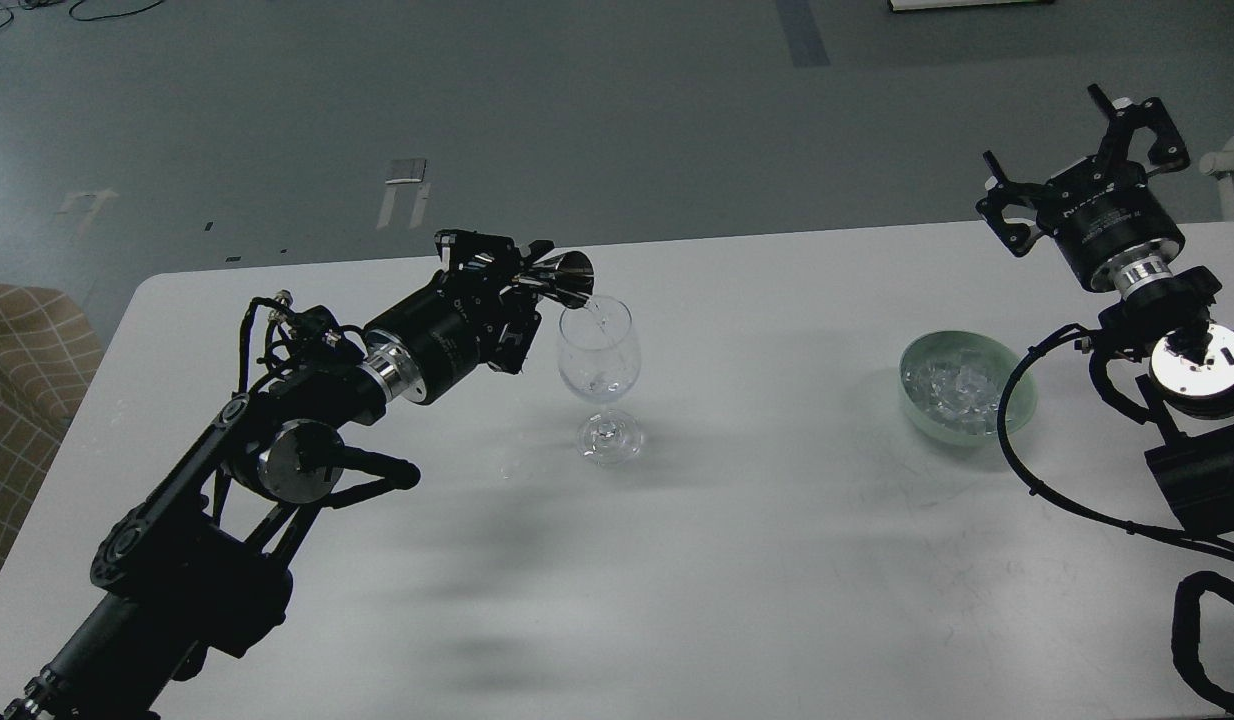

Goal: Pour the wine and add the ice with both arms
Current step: 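Tilt the jigger over the wine glass with the left gripper to pour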

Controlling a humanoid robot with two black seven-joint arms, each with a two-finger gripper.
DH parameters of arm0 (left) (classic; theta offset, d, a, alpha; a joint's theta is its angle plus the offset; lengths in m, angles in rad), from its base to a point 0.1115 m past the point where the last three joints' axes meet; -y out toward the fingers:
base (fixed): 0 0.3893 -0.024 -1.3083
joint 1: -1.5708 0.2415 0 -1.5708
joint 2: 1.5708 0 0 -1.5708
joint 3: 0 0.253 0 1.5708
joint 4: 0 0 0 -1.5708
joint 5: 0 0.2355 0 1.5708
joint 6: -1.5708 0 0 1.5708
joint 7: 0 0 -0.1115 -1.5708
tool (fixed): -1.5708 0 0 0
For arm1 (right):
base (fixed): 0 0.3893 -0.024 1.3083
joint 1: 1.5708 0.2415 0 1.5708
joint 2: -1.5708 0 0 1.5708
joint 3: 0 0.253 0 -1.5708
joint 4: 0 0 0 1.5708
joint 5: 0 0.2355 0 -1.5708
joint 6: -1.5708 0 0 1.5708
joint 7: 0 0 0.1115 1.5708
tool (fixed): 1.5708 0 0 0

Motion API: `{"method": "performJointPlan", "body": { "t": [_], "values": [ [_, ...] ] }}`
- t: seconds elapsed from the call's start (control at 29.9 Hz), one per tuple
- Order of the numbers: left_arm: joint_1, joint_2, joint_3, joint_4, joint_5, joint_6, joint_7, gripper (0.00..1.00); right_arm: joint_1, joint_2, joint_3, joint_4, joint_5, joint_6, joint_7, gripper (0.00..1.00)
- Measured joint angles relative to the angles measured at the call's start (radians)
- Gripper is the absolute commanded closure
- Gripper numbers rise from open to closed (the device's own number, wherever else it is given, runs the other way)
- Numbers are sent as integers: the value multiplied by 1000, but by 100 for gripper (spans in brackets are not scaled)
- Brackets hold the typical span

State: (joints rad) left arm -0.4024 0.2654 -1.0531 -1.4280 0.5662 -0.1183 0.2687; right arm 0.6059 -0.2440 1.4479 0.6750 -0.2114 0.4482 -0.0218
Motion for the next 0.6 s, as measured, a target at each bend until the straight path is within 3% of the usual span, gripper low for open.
{"method": "performJointPlan", "body": {
  "t": [0.6],
  "values": [
    [-38,60,17,-27,146,-47,0,94,0,-3,0,-1,1,2,0,0]
  ]
}}
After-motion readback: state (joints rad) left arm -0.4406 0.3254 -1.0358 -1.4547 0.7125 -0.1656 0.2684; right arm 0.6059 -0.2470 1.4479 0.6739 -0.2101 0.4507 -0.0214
